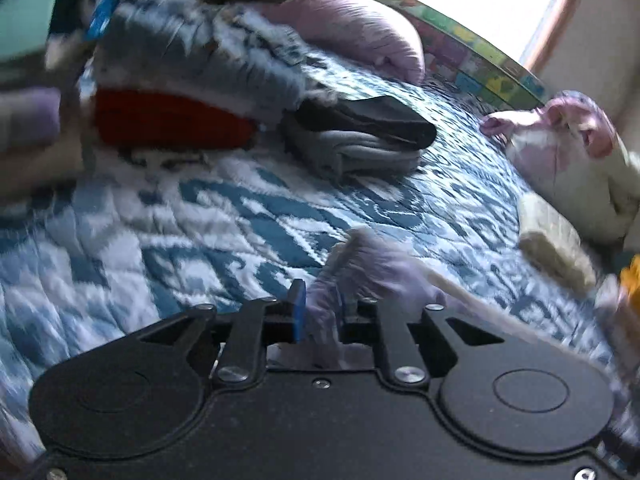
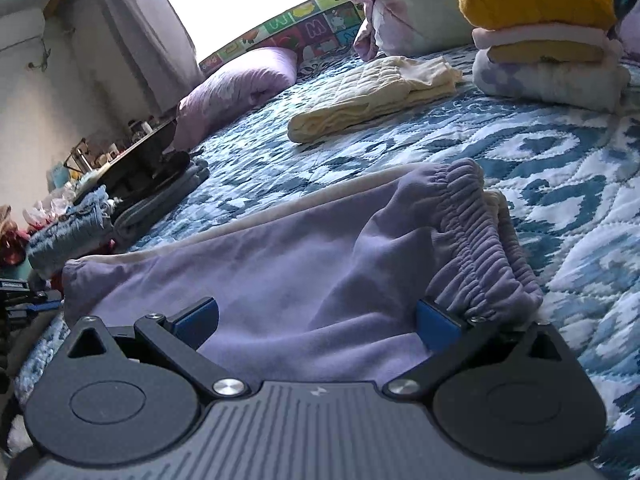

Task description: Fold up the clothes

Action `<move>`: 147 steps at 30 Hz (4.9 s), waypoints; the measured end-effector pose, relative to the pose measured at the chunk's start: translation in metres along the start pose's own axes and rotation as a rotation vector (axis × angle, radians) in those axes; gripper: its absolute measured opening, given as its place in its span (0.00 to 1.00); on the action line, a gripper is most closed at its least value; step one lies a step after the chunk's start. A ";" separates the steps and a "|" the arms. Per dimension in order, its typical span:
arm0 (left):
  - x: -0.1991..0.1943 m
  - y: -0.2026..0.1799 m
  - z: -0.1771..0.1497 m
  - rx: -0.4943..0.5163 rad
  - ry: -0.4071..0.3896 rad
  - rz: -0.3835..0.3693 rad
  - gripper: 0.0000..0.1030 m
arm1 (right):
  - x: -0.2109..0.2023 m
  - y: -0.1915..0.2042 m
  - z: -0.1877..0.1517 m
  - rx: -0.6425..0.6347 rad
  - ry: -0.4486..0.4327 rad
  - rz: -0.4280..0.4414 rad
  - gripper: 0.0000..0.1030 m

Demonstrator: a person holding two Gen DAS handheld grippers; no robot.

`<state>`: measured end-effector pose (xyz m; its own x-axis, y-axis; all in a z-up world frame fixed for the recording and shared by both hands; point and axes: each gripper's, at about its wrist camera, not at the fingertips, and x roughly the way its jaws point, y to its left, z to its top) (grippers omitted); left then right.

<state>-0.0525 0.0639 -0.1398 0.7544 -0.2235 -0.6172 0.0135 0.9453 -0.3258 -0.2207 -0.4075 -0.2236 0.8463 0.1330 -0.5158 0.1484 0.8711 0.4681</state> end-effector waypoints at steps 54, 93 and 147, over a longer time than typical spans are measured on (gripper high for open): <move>0.067 -0.030 0.097 0.184 0.142 -0.229 0.15 | 0.002 -0.039 0.166 0.009 0.121 -0.004 0.31; 0.185 -0.063 0.110 0.485 0.202 0.009 0.13 | 0.159 -0.041 0.201 -0.362 0.286 -0.151 0.29; -0.046 0.108 -0.086 -0.794 0.239 -0.474 0.49 | -0.031 -0.094 0.058 0.309 0.346 0.126 0.76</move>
<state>-0.1422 0.1562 -0.2079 0.6297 -0.6677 -0.3971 -0.2319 0.3264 -0.9164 -0.2309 -0.5210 -0.2096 0.6555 0.4238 -0.6250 0.2448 0.6637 0.7068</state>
